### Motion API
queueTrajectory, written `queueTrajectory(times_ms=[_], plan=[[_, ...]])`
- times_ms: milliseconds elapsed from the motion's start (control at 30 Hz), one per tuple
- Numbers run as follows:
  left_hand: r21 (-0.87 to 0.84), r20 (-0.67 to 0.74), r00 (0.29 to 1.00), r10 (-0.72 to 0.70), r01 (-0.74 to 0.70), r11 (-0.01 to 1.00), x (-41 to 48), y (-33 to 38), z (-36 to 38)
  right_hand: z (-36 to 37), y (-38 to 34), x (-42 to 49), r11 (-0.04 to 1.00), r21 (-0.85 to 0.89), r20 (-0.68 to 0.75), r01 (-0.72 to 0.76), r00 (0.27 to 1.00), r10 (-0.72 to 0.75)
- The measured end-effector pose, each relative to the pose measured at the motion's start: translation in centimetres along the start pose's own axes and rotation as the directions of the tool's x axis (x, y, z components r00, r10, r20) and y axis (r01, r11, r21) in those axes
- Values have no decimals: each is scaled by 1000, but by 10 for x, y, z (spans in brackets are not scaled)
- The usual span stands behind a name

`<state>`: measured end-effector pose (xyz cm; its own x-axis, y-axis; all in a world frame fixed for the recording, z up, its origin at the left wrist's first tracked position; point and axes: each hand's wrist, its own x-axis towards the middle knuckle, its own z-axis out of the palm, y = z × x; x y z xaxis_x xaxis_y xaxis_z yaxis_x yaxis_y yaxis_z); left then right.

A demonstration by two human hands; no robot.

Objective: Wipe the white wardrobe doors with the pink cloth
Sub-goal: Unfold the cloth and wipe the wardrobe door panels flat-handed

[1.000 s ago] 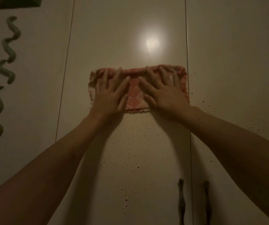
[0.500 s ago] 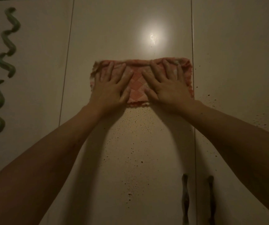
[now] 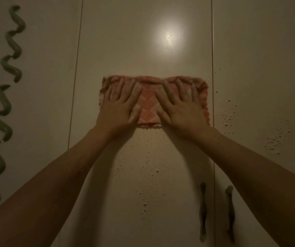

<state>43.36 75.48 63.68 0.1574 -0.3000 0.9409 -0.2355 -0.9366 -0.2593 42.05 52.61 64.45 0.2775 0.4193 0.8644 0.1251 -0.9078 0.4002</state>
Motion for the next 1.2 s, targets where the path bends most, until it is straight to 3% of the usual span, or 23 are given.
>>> queueTrajectory(times_ms=[567,1200], plan=[[46,128,991,-40,35,998,-98,22,13,25,-50,-88,999,48,82,-6,997,2],[43,-22,998,-59,60,997,33,-13,-5,-8,3,33,999,40,-39,-21,999,23]])
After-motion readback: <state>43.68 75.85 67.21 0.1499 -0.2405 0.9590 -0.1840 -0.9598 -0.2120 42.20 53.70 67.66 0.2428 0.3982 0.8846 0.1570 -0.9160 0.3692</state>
